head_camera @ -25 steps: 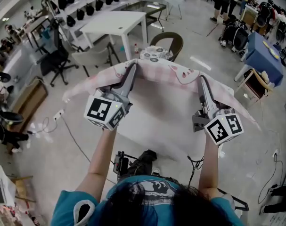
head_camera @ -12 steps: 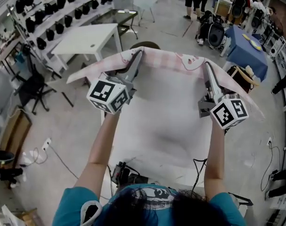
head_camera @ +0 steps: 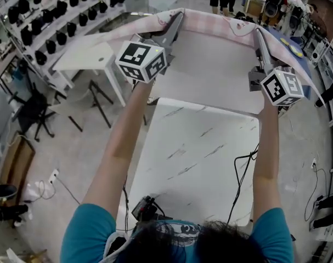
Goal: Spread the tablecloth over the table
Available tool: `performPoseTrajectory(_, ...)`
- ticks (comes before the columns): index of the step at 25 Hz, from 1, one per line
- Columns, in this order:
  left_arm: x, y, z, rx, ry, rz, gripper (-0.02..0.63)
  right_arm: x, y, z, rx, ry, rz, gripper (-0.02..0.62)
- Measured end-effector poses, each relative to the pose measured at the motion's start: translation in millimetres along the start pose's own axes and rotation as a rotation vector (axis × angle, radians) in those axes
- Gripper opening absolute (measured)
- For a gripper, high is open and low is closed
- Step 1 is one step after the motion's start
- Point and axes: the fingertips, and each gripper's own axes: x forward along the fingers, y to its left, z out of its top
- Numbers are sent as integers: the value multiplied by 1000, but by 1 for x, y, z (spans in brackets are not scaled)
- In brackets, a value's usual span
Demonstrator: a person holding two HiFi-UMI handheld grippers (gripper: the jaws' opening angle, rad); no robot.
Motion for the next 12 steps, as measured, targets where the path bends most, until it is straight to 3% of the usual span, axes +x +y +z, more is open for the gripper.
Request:
performPoseTrajectory(4, 3, -8, -46, -88, 20, -16, 49, -7, -19, -40, 45, 61, -28, 46)
performPoseTrajectory(12, -73, -66, -180, -300, 244, -15, 49, -102, 1, -169, 220, 302, -114, 48)
